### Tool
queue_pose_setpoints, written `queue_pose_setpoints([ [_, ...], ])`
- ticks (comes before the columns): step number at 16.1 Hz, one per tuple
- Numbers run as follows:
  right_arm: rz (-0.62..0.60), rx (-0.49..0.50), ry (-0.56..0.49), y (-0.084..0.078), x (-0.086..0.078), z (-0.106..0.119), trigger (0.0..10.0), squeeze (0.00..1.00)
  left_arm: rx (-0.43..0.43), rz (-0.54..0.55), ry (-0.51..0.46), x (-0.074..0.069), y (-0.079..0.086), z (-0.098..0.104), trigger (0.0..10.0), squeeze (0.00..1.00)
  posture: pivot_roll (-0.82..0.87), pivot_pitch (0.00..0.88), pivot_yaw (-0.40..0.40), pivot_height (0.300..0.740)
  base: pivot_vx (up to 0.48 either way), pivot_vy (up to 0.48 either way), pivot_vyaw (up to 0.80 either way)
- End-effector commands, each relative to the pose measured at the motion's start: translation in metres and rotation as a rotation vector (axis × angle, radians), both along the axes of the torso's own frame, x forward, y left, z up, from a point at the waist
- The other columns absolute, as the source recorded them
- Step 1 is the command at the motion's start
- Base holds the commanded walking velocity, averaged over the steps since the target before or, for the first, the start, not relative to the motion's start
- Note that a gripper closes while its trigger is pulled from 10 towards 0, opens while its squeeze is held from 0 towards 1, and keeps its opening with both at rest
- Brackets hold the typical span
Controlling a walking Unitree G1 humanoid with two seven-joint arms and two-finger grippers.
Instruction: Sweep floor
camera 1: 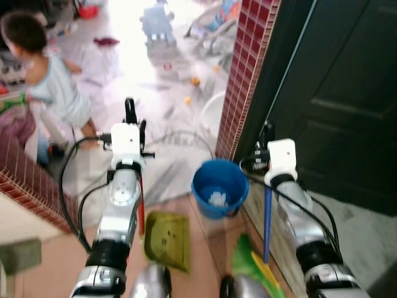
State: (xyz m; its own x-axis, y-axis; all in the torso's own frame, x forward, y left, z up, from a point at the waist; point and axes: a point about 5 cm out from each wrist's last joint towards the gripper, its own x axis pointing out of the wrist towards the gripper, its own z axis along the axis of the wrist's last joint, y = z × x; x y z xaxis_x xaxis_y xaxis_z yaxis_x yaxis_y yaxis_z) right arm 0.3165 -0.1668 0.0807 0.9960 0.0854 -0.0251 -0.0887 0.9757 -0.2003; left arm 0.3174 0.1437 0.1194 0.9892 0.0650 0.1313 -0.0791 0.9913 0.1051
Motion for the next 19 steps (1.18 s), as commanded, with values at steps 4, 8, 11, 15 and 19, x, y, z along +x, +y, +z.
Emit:
queue_pose_setpoints([
  [4,0.001,0.008,-0.003,-0.0008,-0.0015,0.0006,10.0,0.00,0.006,-0.007,-0.050,0.0025,0.0006,0.0101,10.0,0.00,-0.10,0.000,0.019,0.740,-0.438,0.000,0.00],
  [8,0.001,0.005,-0.001,-0.0014,-0.0015,0.0005,10.0,0.00,0.004,-0.008,-0.054,0.0031,0.0008,0.0111,10.0,0.00,-0.10,0.000,0.018,0.740,-0.410,0.000,0.00],
  [11,0.002,0.003,-0.002,-0.0013,-0.0014,0.0005,10.0,0.00,0.000,-0.007,-0.059,0.0030,0.0015,0.0118,10.0,0.00,-0.10,0.000,0.018,0.740,-0.364,0.000,0.00],
  [15,0.004,0.000,-0.003,-0.0021,-0.0009,0.0010,10.0,0.00,0.002,-0.006,-0.059,0.0037,0.0018,0.0119,10.0,0.00,-0.10,0.000,0.015,0.740,-0.285,0.000,0.00],
  [19,-0.001,0.004,-0.010,-0.0027,-0.0009,0.0019,10.0,0.00,-0.015,-0.001,-0.050,0.0022,0.0032,0.0083,10.0,0.00,-0.10,0.000,0.015,0.740,0.000,0.000,0.00],
])
